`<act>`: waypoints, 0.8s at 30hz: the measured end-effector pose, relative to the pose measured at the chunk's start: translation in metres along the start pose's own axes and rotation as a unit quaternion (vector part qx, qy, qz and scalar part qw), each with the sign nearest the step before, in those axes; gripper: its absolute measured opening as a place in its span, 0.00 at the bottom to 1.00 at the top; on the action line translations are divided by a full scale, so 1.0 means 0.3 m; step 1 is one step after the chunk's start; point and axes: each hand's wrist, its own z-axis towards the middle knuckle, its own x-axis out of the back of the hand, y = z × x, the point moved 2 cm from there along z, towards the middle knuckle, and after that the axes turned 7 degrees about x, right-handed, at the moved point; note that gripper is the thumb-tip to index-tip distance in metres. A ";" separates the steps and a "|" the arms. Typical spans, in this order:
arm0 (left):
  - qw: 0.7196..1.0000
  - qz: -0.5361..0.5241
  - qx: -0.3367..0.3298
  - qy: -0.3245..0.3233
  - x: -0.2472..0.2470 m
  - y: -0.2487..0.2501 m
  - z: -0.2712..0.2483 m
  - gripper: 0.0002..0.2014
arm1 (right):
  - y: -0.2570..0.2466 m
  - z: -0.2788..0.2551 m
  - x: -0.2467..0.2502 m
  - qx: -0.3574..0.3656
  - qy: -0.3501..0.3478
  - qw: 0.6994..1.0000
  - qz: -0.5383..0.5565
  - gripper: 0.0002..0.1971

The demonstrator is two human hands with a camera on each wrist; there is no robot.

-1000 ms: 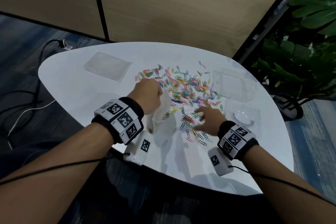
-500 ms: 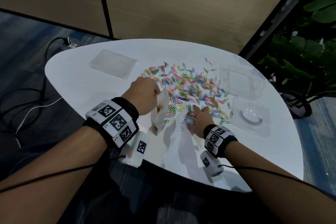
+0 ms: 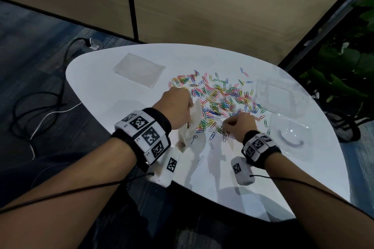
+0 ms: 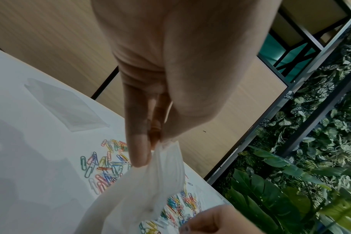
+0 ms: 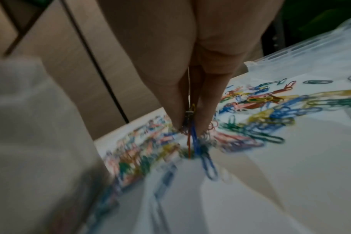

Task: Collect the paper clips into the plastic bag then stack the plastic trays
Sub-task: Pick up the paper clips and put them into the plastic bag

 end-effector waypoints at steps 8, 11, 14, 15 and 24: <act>0.999 -0.033 0.005 0.001 -0.019 0.041 0.003 0.14 | -0.194 -0.090 0.143 0.007 -0.022 0.804 0.594 0.13; 0.999 -0.044 0.007 0.007 -0.029 0.065 0.001 0.15 | -0.256 -0.134 0.121 0.007 -0.009 0.804 0.595 0.10; 0.998 -0.054 0.008 0.009 -0.031 0.081 0.002 0.14 | -0.279 -0.147 0.081 0.066 0.026 0.911 0.405 0.05; 0.998 -0.056 0.008 0.009 -0.035 0.085 0.003 0.13 | -0.282 -0.148 0.071 0.097 0.037 0.946 0.308 0.06; 0.999 -0.053 -0.007 -0.003 -0.038 0.088 0.002 0.15 | -0.317 -0.132 0.021 0.192 -0.042 0.981 0.007 0.14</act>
